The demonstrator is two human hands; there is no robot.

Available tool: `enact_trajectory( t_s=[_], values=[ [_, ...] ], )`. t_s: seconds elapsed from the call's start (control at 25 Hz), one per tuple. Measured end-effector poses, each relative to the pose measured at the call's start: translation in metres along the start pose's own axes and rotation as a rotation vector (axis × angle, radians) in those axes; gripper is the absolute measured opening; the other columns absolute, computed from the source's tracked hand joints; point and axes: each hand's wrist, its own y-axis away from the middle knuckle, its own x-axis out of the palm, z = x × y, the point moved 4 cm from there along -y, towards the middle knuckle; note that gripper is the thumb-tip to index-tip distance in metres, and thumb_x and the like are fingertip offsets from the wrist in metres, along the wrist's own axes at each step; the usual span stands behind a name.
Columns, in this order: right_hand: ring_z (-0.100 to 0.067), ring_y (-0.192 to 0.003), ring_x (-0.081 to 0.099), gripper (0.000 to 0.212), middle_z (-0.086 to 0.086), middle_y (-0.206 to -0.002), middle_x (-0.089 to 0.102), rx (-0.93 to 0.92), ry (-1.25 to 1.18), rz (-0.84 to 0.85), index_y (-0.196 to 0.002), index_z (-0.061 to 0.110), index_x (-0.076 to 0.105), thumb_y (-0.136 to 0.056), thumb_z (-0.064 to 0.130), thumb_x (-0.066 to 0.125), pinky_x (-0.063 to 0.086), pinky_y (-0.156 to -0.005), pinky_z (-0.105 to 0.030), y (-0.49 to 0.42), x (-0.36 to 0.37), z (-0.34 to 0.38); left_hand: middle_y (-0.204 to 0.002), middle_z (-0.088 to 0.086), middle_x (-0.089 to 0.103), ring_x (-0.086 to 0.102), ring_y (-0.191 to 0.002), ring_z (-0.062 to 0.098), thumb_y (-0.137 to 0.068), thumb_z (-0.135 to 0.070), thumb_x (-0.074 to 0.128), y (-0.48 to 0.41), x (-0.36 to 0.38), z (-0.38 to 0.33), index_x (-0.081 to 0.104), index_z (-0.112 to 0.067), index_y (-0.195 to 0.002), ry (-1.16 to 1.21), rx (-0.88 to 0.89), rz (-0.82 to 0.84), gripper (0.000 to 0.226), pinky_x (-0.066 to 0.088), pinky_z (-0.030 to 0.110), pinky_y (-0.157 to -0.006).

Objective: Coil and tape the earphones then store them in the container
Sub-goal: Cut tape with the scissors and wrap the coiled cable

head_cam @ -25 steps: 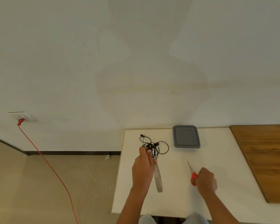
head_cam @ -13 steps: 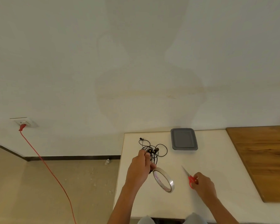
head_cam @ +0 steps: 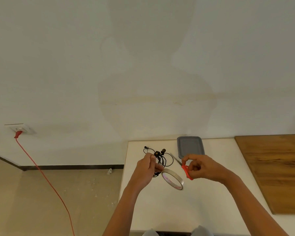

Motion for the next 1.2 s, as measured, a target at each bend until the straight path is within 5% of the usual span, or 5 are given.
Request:
enact_trajectory(
  t_s=[0.24, 0.56, 0.88, 1.2],
  values=[
    [-0.009, -0.076, 0.054, 0.037, 0.004, -0.086, 0.064, 0.025, 0.222, 0.142, -0.097, 0.036, 0.063, -0.065, 0.029, 0.08, 0.048, -0.071, -0.02, -0.015, -0.007, 0.008, -0.084, -0.004, 0.073, 0.068, -0.071, -0.001, -0.105, -0.026, 0.027, -0.003, -0.002, 0.001, 0.045, -0.019, -0.089, -0.046, 0.019, 0.078, 0.025, 0.043, 0.007, -0.057],
    [-0.005, -0.078, 0.051, 0.033, 0.007, -0.086, 0.063, 0.007, 0.306, 0.214, -0.101, 0.027, 0.066, -0.071, 0.023, 0.079, 0.042, -0.067, -0.016, -0.028, -0.004, 0.02, -0.09, 0.006, 0.075, 0.068, -0.072, 0.004, -0.105, -0.031, 0.027, -0.007, -0.003, 0.002, 0.041, -0.024, -0.084, -0.097, 0.044, 0.158, 0.027, 0.045, 0.013, -0.06],
    [-0.007, -0.078, 0.051, 0.028, 0.013, -0.085, 0.06, -0.033, 0.393, 0.246, -0.092, 0.035, 0.063, -0.073, 0.021, 0.077, 0.044, -0.07, -0.02, -0.036, 0.003, 0.02, -0.095, 0.009, 0.076, 0.066, -0.071, -0.003, -0.105, -0.03, 0.027, -0.011, 0.007, 0.006, 0.043, -0.023, -0.084, -0.129, 0.02, 0.235, 0.028, 0.047, 0.013, -0.06],
    [-0.004, -0.074, 0.051, 0.023, 0.011, -0.081, 0.057, 0.024, 0.421, 0.184, -0.101, 0.018, 0.068, -0.078, 0.017, 0.073, 0.042, -0.065, -0.013, -0.038, 0.013, -0.01, -0.088, 0.002, 0.075, 0.07, -0.075, 0.007, -0.105, -0.031, 0.027, -0.02, 0.026, 0.034, 0.044, -0.018, -0.089, -0.069, -0.062, 0.208, 0.027, 0.051, 0.025, -0.074]
  ],
)
